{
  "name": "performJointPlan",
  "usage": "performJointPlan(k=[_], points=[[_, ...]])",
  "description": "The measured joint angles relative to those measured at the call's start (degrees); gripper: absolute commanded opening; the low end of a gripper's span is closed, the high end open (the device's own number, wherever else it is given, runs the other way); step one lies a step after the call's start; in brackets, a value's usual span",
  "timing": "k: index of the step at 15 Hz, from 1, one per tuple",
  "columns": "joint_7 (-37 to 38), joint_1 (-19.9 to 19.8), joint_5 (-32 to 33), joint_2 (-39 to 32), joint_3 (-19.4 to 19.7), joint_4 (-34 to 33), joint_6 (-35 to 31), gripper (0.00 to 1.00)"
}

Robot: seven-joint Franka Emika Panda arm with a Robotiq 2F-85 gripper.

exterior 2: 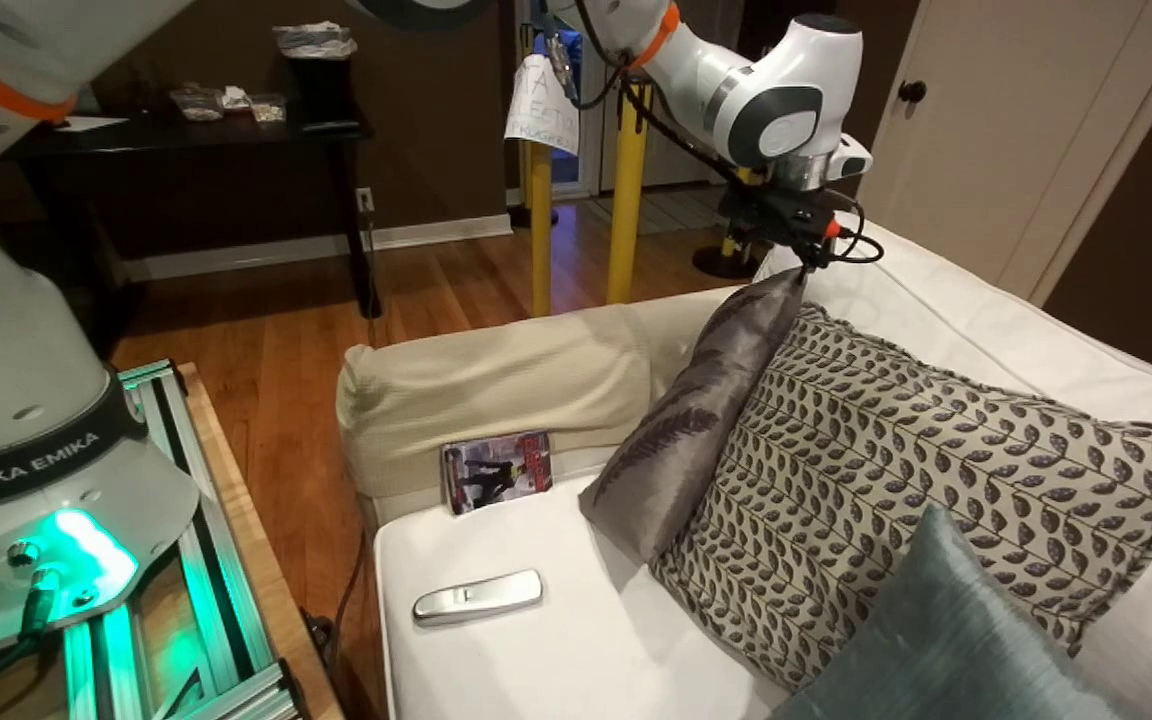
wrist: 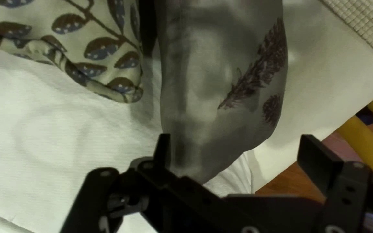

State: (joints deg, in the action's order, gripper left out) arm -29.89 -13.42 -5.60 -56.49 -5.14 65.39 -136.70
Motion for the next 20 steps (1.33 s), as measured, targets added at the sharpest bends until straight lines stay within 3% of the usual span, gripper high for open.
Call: performJointPlan(k=[5,7,11,16,20], points=[[1.93,-0.08,0.02,-4.6,0.03,-4.93,0.05,1.0],[2.35,-0.08,0.02,-6.19,0.01,-6.69,0.09,0.73],[3.03,-0.09,0.02,-8.82,0.0,-9.69,0.3,0.42],[5.14,-0.03,0.16,-9.59,0.3,-12.67,5.44,0.04],[7.36,0.09,0.28,-9.3,1.13,-14.39,9.83,0.01]])
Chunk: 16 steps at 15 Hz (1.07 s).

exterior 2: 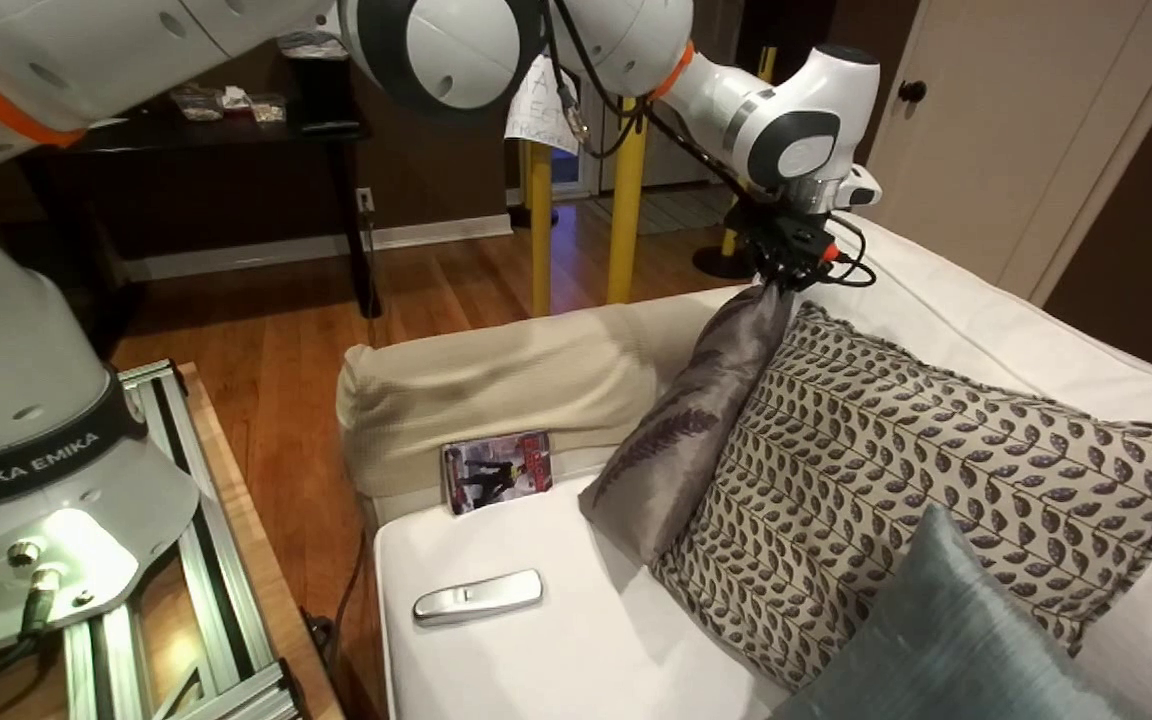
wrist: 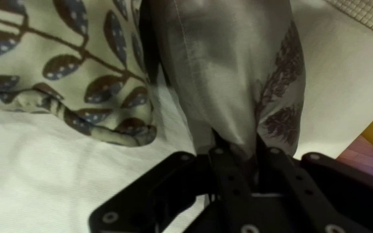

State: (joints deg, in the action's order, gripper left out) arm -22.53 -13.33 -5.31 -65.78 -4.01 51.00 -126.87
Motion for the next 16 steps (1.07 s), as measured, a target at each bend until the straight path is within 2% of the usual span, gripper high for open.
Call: performJointPlan(k=[4,7,12,16], points=[[1.21,-0.26,0.0,3.14,1.34,-0.17,8.02,0.03],[0.82,-1.5,-0.04,7.99,1.38,0.04,17.54,0.03],[-1.31,-4.66,-0.58,16.3,1.19,0.53,29.64,0.03],[-1.31,-8.06,-3.26,19.9,0.97,-0.6,39.18,0.03]])
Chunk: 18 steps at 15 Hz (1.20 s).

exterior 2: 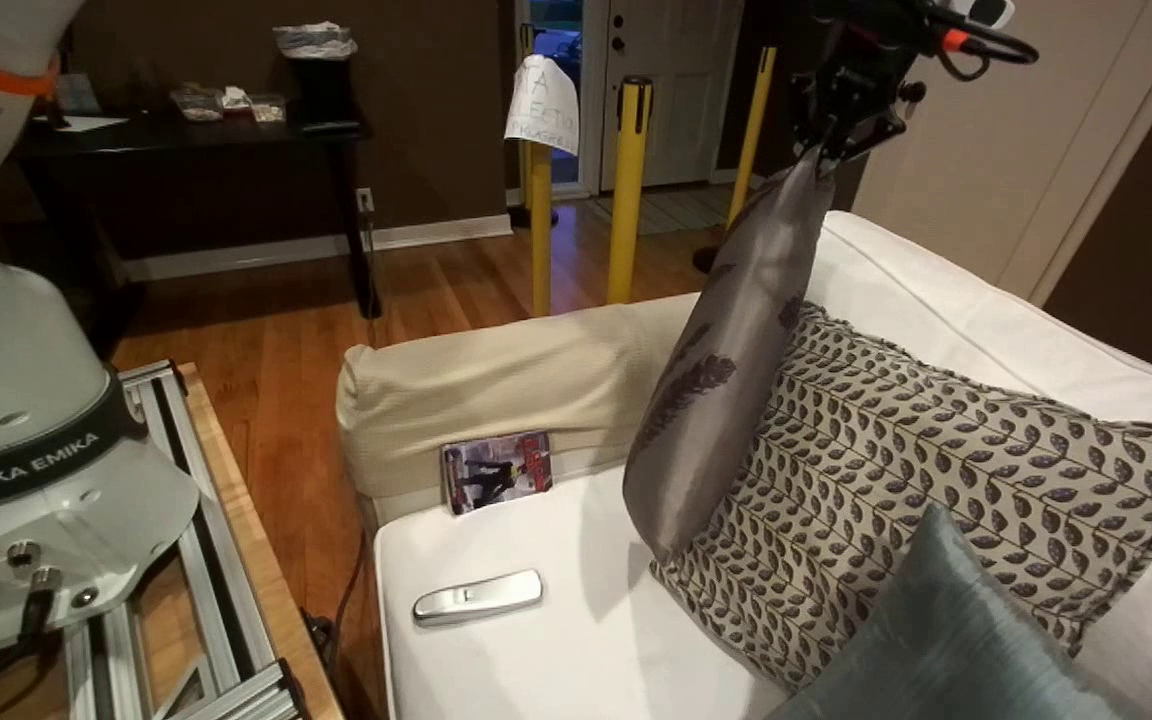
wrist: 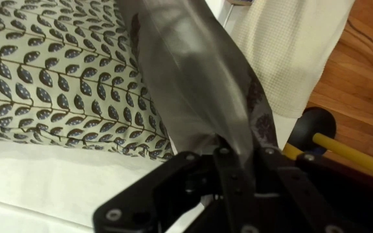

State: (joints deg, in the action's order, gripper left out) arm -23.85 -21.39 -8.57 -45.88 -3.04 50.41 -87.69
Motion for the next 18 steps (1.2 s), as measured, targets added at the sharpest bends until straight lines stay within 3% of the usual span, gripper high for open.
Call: performJointPlan(k=[6,13,18], points=[[5.89,-7.41,-11.13,-1.62,0.03,-8.09,9.57,0.03],[20.05,-12.6,-18.75,-7.61,-0.28,-17.26,8.83,0.03],[30.89,-15.58,-20.19,-10.89,-1.56,-22.89,5.09,0.03]])
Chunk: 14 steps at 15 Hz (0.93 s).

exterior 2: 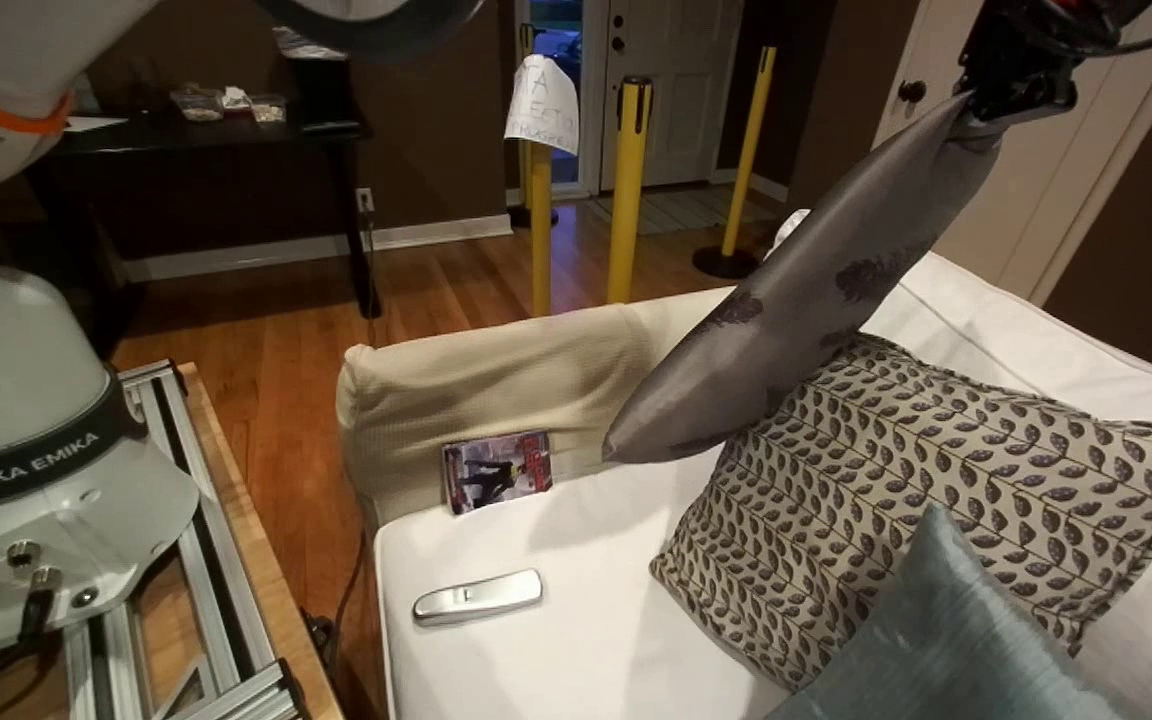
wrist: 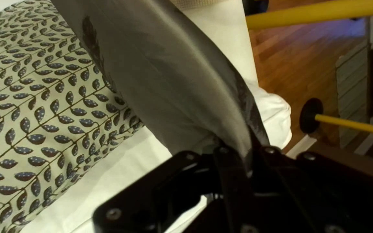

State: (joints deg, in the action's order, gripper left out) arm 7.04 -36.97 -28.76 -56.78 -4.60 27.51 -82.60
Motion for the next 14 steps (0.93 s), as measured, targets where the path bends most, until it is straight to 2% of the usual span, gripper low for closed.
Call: performJointPlan(k=[3,14], points=[[5.28,-1.5,-0.61,-1.45,-1.59,-1.75,-4.46,0.03],[14.2,-2.87,-3.29,-3.6,-6.62,-1.49,-34.36,0.03]])
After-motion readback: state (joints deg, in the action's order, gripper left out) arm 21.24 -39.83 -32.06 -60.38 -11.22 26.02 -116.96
